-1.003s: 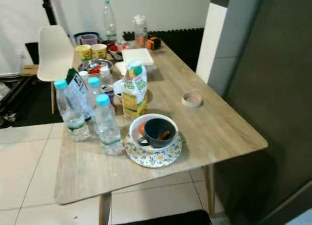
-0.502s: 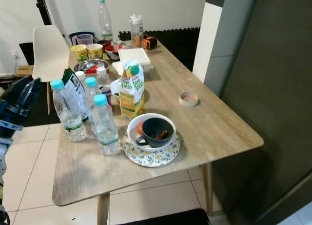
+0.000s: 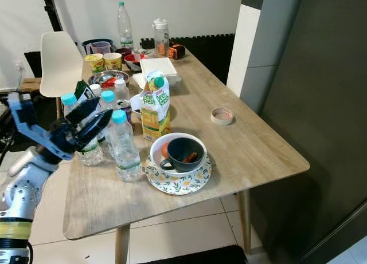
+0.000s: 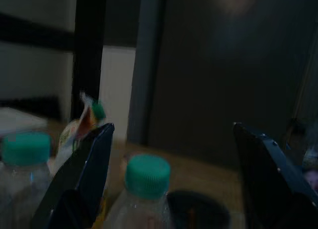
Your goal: Restocking fridge
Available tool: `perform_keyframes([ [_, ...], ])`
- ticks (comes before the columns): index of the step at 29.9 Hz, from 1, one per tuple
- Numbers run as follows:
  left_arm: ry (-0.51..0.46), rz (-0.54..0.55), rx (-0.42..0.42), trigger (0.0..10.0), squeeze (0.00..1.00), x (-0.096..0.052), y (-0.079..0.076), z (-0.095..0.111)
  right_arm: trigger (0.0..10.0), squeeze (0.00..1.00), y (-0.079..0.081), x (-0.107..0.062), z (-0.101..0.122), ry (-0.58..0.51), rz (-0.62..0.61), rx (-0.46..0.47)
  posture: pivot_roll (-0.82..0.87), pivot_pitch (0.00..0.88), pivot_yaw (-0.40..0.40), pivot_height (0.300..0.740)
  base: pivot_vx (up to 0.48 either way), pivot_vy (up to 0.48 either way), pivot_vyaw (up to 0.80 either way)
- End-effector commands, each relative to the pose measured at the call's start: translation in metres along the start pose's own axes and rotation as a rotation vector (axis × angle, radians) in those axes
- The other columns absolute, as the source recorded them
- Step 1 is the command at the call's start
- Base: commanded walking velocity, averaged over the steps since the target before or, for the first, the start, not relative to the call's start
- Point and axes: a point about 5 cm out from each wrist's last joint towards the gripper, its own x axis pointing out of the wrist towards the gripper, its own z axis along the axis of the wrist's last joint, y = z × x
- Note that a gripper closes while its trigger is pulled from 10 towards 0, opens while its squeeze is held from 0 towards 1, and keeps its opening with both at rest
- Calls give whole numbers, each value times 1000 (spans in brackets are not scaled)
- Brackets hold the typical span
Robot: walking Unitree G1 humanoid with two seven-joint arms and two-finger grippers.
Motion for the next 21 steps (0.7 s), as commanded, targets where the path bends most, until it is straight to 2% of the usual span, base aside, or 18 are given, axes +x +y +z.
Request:
perform_keyframes([
  [1,46,42,8,10000,0,-1,2,-10,10000,0,1,0,-2,3,3,8,-88,0,25,740,0,0,0],
  [6,55,118,39,10000,0,0,9,-12,10000,0,2,0,-3,5,7,8,-90,0,27,740,0,0,0],
  [11,50,135,57,10000,0,5,10,-12,10000,0,3,0,-4,6,9,10,-90,0,27,740,0,0,0],
  [13,43,124,57,10000,0,10,8,-13,10000,0,4,0,-4,7,10,11,-92,0,30,740,0,0,0],
  [14,45,91,48,10000,0,16,3,-16,10000,0,4,0,-5,7,12,12,-92,0,30,740,0,0,0],
  [21,65,17,33,10000,0,30,-5,-23,10000,0,5,0,-5,8,13,15,-97,0,33,740,0,0,0],
])
